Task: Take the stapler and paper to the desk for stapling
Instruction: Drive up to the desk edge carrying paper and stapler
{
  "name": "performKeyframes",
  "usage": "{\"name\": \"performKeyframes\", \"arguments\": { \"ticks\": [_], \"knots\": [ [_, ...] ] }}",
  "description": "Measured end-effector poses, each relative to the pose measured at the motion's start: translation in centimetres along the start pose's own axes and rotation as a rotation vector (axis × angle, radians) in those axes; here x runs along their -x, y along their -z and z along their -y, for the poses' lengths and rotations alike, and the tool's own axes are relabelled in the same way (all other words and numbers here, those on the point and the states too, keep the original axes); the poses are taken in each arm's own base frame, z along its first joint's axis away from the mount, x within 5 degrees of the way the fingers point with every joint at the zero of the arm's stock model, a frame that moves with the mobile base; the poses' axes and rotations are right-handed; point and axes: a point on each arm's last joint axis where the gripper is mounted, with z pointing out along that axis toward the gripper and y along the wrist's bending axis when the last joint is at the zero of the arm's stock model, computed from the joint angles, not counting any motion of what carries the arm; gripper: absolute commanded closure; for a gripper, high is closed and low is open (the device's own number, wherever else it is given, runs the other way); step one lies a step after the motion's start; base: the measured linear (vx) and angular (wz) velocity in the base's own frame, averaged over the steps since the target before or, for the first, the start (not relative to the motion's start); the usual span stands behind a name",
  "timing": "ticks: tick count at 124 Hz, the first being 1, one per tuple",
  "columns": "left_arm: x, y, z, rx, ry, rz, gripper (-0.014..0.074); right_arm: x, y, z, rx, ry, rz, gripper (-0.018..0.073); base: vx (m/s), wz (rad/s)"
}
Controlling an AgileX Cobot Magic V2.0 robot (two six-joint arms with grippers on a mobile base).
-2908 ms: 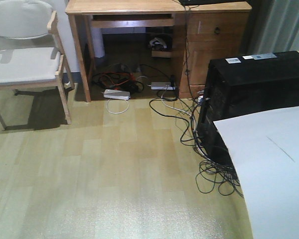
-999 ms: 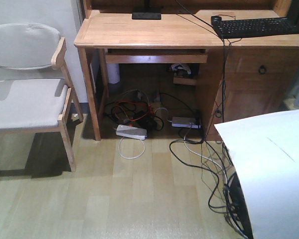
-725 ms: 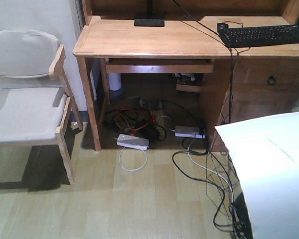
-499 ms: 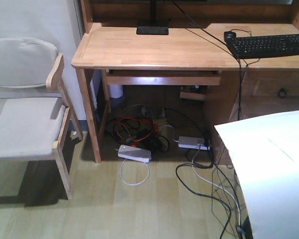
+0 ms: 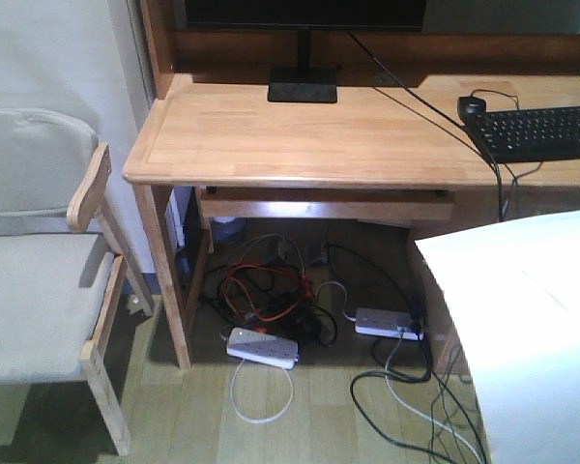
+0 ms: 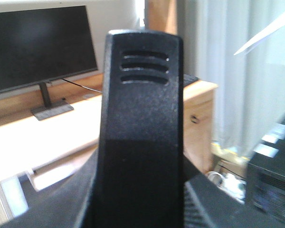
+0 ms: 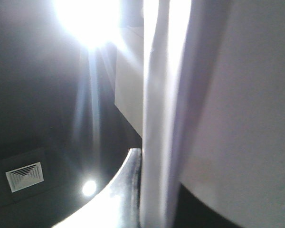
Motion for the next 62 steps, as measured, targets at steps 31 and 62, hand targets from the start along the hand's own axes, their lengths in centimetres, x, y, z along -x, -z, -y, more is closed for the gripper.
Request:
{"name": "performKeyframes", "arguments": {
  "ticks": [31, 62],
  "knots": [
    [0.00, 0.00, 0.00, 0.000, 0.000, 0.000, 0.0603, 0.00, 0.00, 0.00, 0.000, 0.000, 0.000, 0.0565, 0.39, -0.01],
    [0.00, 0.00, 0.00, 0.000, 0.000, 0.000, 0.0603, 0.00, 0.00, 0.00, 0.000, 0.000, 0.000, 0.0565, 0.38, -0.02]
  ]
}}
